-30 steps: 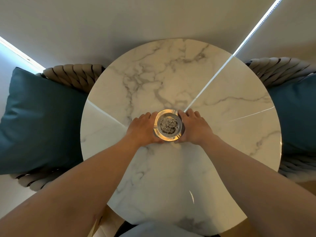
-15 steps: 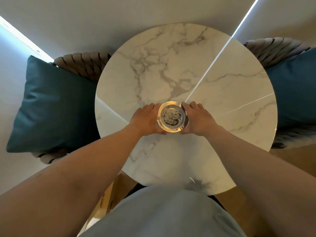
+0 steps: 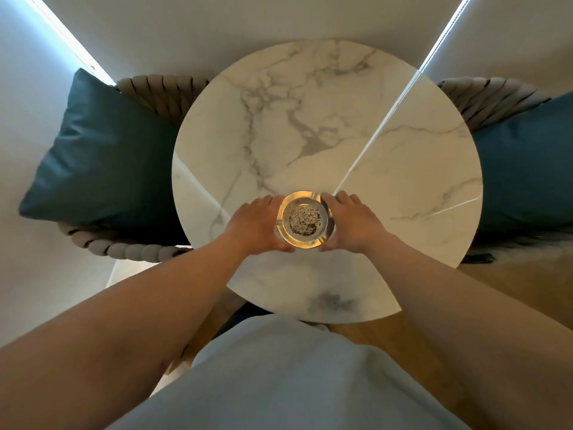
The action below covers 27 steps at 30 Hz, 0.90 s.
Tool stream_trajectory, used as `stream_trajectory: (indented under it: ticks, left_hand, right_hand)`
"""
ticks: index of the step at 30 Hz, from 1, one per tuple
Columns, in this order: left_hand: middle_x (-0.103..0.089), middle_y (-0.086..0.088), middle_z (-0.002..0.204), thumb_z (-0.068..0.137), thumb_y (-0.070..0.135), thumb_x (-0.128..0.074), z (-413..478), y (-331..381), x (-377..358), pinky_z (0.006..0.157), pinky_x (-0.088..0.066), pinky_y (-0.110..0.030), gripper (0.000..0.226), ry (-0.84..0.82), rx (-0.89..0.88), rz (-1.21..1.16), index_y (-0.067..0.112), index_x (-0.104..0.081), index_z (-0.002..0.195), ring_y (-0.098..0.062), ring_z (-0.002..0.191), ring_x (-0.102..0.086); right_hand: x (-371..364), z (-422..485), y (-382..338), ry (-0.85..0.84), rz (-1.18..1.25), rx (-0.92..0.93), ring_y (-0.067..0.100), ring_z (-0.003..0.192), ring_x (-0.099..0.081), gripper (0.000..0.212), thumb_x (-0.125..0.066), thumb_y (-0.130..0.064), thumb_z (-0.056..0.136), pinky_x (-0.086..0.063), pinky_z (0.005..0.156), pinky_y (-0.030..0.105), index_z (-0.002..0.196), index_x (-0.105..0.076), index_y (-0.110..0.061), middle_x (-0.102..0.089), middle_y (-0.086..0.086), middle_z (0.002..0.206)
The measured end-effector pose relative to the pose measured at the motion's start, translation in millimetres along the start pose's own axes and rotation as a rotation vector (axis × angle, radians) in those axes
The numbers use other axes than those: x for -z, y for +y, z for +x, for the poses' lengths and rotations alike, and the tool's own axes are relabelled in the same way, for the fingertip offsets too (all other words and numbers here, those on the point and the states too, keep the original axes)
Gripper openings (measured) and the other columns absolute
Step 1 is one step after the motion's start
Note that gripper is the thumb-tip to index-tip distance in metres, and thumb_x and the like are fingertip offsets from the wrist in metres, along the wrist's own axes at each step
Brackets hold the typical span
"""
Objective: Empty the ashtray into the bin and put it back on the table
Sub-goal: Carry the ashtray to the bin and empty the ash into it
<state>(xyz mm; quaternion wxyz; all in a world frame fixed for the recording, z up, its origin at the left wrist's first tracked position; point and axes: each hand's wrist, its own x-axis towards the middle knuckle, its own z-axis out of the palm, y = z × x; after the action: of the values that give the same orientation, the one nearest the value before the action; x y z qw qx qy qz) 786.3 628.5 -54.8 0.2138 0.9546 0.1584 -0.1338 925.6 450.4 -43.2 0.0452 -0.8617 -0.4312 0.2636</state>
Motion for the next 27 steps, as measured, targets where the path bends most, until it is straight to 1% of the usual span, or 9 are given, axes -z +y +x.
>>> stream_trajectory:
  ticks: [6,11,14,17,20,23,27]
  left_hand:
    - [-0.056,0.001,0.119,0.05,0.073,-0.076,-47.6,41.1,-33.2,0.086,-0.047,-0.042,0.102,0.057,0.041,-0.01,0.024,-0.038,0.131,-0.021,0.105,-0.055]
    - [-0.057,0.002,0.119,0.05,0.077,-0.072,-85.8,69.1,-64.0,0.083,-0.047,-0.037,0.104,0.104,0.061,-0.008,0.024,-0.036,0.132,-0.019,0.102,-0.056]
    - [-0.057,0.002,0.12,0.051,0.078,-0.071,-107.9,79.6,-78.9,0.084,-0.048,-0.038,0.104,0.121,0.086,-0.03,0.025,-0.036,0.132,-0.019,0.104,-0.056]
    - [-0.057,0.001,0.122,0.051,0.077,-0.072,-129.2,85.9,-89.1,0.087,-0.048,-0.04,0.104,0.121,0.125,-0.066,0.025,-0.036,0.133,-0.02,0.106,-0.055]
    - [-0.057,0.0,0.123,0.052,0.08,-0.07,-148.4,87.0,-94.0,0.088,-0.049,-0.042,0.104,0.159,0.163,-0.089,0.024,-0.037,0.133,-0.021,0.107,-0.056]
    - [-0.057,0.002,0.125,0.053,0.078,-0.072,-166.3,83.9,-99.4,0.088,-0.048,-0.04,0.101,0.202,0.211,-0.109,0.027,-0.036,0.133,-0.02,0.109,-0.056]
    - [-0.057,0.003,0.123,0.053,0.076,-0.072,-188.8,74.8,-105.0,0.083,-0.044,-0.034,0.099,0.222,0.28,-0.114,0.029,-0.035,0.133,-0.017,0.107,-0.054]
  right_hand:
    - [-11.0,-52.3,14.8,-0.018,-0.056,0.079,0.031,0.117,-0.044,0.11,-0.089,-0.054,0.052,-0.046,0.094,0.047,0.141,-0.034,-0.02,-0.046,0.007,0.128]
    - [-25.2,-92.7,25.0,-0.028,-0.104,0.137,0.03,0.117,-0.045,0.112,-0.088,-0.058,0.052,-0.047,0.094,0.046,0.142,-0.033,-0.021,-0.047,0.007,0.128]
    - [-32.9,-111.3,25.1,-0.042,-0.122,0.172,0.029,0.118,-0.044,0.112,-0.087,-0.06,0.051,-0.047,0.095,0.046,0.142,-0.033,-0.021,-0.047,0.006,0.129]
    - [-39.2,-124.9,20.6,-0.067,-0.134,0.209,0.029,0.118,-0.045,0.111,-0.088,-0.057,0.053,-0.047,0.095,0.046,0.142,-0.033,-0.022,-0.047,0.007,0.13]
    - [-42.1,-131.6,10.7,-0.081,-0.149,0.256,0.029,0.119,-0.044,0.109,-0.088,-0.055,0.054,-0.048,0.095,0.046,0.142,-0.032,-0.021,-0.047,0.007,0.13]
    - [-45.1,-133.7,-2.9,-0.084,-0.168,0.299,0.028,0.118,-0.045,0.109,-0.088,-0.056,0.054,-0.048,0.094,0.045,0.141,-0.033,-0.022,-0.047,0.007,0.129]
    - [-53.6,-133.8,-23.7,-0.105,-0.199,0.345,0.029,0.118,-0.045,0.11,-0.088,-0.056,0.053,-0.048,0.094,0.046,0.142,-0.032,-0.022,-0.048,0.007,0.129]
